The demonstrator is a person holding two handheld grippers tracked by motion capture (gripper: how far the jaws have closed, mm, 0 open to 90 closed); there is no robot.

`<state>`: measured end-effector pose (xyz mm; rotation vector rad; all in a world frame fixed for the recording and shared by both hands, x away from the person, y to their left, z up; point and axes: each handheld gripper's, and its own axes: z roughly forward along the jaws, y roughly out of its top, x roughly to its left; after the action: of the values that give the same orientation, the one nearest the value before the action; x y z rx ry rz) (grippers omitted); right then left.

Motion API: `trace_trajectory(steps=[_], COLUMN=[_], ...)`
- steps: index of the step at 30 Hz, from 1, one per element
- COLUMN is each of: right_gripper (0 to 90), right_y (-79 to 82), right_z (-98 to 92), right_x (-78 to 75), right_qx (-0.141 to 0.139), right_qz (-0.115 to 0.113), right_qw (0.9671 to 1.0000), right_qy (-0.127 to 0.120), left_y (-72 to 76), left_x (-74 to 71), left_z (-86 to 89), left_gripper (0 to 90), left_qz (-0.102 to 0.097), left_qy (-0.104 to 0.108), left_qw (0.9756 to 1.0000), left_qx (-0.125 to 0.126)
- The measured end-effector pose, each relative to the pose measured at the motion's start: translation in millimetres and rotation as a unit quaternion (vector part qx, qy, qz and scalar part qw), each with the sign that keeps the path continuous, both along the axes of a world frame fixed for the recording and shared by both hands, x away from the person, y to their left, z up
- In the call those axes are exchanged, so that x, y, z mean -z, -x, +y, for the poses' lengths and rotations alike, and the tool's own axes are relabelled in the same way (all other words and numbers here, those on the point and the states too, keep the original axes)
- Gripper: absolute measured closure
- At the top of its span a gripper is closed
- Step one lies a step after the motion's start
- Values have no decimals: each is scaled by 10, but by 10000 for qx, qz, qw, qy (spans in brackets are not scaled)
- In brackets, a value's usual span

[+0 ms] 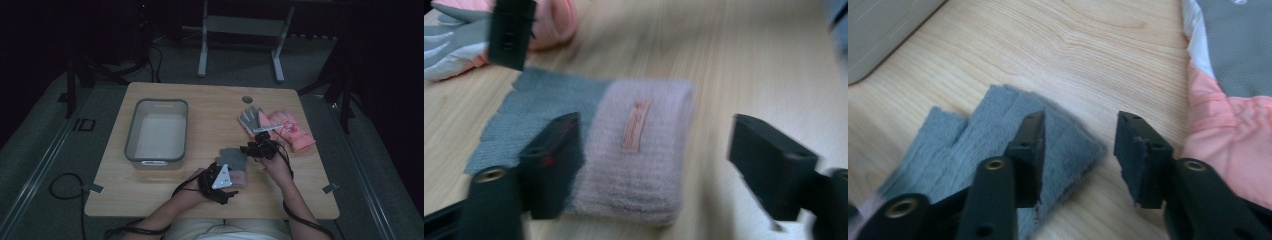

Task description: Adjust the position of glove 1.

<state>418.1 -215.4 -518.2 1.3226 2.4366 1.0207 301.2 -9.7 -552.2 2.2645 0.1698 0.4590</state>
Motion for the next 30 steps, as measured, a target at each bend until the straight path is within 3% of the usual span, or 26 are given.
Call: trace_trajectory(steps=[5, 8, 11, 13, 17, 19, 21, 23, 26, 30], right_gripper=[449, 423, 394, 385, 436, 502, 553, 648, 700, 716], right_y=[-48, -60, -60, -64, -29, -30, -32, -41, -33, -22], right_z=[36, 53, 83, 84, 113, 111, 113, 118, 133, 120], right_x=[101, 145, 207, 243, 241, 238, 239, 246, 236, 160], right_qx=[37, 37, 10, 57, 57, 23, -20, -131, -264, -347], right_qz=[76, 193, 253, 320, 298, 361, 431, 622, 579, 517], right_qw=[10000, 9998, 9996, 9994, 9994, 9993, 9991, 9978, 9976, 9966], right_qy=[45, 4, 156, 135, 177, 103, 2, -203, -262, -544], left_y=[-6, 11, 29, 50, 61, 39, -27, -97, -177, -252], left_x=[35, 59, 63, 73, 74, 46, -3, -39, -104, -186], left_z=[-34, -52, -73, -83, -98, -89, -53, -17, 19, 75], left_gripper=[322, 324, 364, 414, 480, 538, 602, 640, 667, 679], left_qz=[-366, -582, -846, -1055, -1128, -981, -623, -282, 94, 523], left_qy=[-301, -536, -730, -840, -936, -876, -704, -549, -456, -367], left_qw=[9989, 9969, 9937, 9908, 9892, 9913, 9955, 9981, 9988, 9978], left_qx=[2, 13, -33, -80, -74, -71, -93, -93, -126, -170])
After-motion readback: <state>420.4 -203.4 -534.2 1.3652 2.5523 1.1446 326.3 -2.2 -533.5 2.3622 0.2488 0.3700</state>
